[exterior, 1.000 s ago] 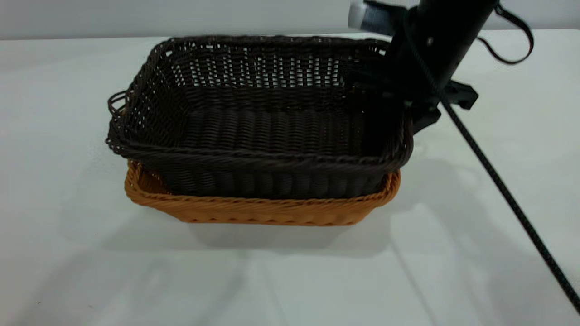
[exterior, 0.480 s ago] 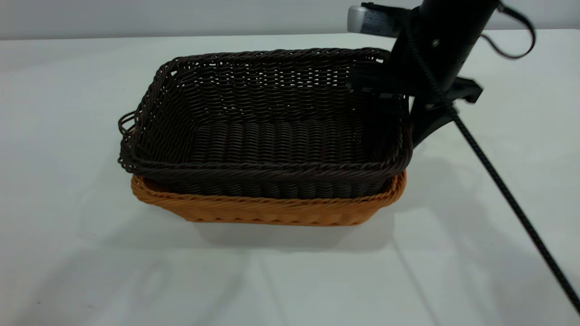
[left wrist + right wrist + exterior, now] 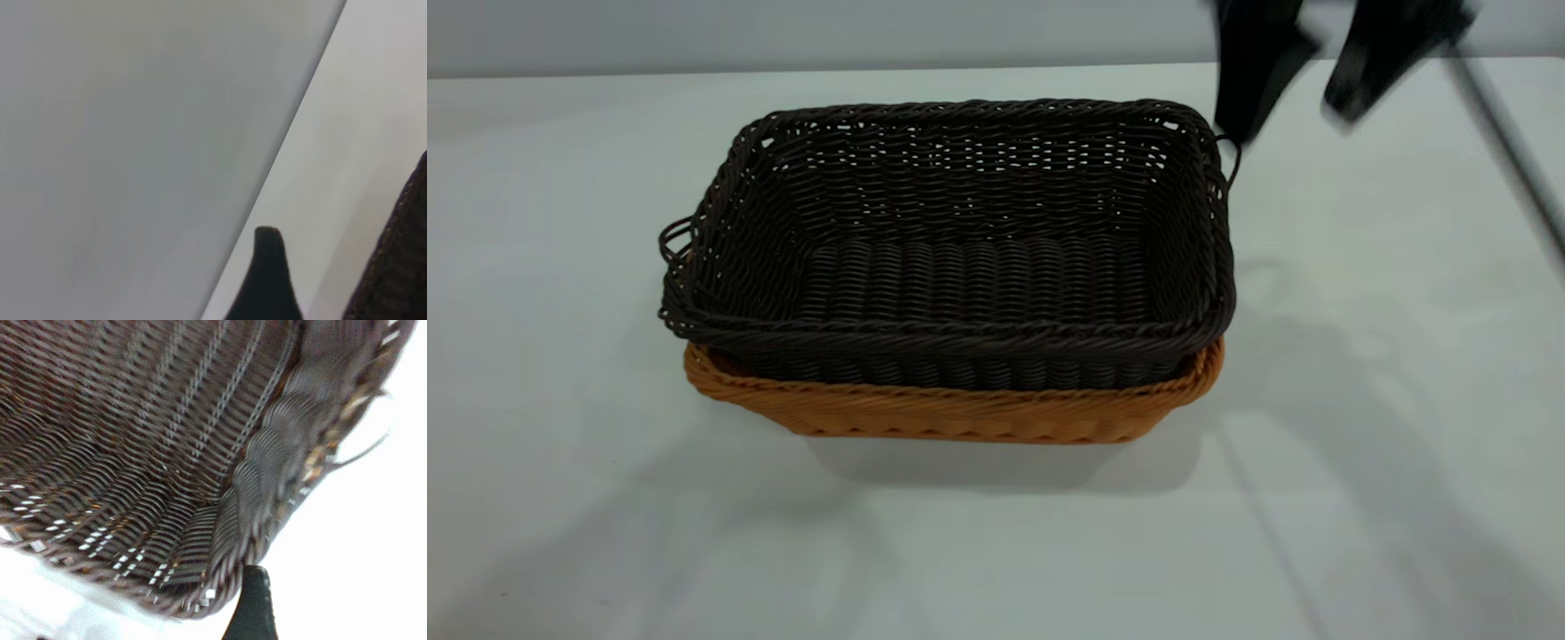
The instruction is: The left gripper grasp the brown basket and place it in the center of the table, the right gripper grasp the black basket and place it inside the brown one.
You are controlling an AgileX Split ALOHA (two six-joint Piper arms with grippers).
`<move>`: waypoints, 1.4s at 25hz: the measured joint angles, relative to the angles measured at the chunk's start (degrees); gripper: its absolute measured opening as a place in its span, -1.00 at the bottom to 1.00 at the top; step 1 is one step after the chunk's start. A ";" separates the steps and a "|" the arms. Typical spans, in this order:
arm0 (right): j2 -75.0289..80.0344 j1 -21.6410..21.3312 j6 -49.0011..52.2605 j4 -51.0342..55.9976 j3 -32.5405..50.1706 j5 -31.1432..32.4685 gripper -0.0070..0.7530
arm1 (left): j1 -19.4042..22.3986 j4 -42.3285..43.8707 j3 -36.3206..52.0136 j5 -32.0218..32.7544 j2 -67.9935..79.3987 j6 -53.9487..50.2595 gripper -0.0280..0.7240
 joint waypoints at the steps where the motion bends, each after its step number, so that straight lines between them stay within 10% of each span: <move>1: -2.52 0.00 0.56 -0.38 0.00 0.93 0.50 | 0.00 0.00 0.00 1.47 -1.62 -1.00 0.51; 15: -39.10 0.00 6.41 -1.79 0.16 18.88 0.50 | 0.00 14.05 0.02 38.52 -21.09 -35.87 0.51; 24: -57.61 0.00 8.05 -1.84 13.84 19.52 0.50 | 0.00 14.85 4.61 38.57 -24.57 -48.10 0.51; 35: -84.26 0.00 8.50 -8.14 41.95 15.47 0.50 | 0.00 11.06 33.28 38.57 -34.80 -53.95 0.51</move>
